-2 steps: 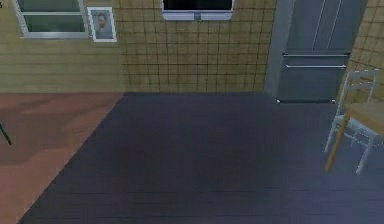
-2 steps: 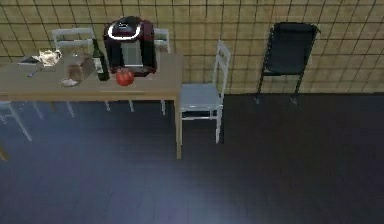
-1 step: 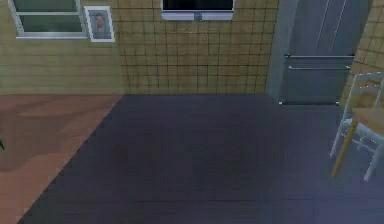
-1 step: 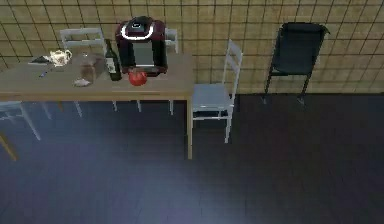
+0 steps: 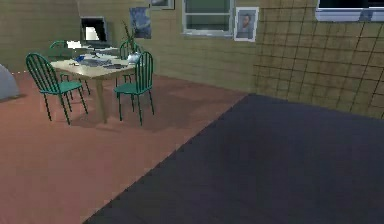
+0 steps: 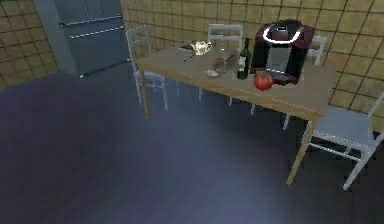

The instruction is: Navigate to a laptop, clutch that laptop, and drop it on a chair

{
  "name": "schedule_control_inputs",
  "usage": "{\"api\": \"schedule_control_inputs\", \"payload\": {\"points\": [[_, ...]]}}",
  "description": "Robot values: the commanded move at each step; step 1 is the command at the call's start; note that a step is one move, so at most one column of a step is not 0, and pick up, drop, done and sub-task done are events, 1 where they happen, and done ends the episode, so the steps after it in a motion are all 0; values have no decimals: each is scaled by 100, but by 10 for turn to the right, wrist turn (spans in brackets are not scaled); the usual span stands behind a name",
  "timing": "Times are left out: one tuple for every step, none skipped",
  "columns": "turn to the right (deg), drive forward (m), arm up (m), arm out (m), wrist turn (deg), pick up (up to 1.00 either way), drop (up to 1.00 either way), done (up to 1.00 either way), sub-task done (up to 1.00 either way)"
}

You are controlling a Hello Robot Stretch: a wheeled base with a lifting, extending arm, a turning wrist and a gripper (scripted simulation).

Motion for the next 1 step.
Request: {"api": "schedule_control_inputs", "payload": {"points": [[0, 100, 0, 0, 0, 0, 0, 0, 0]]}}
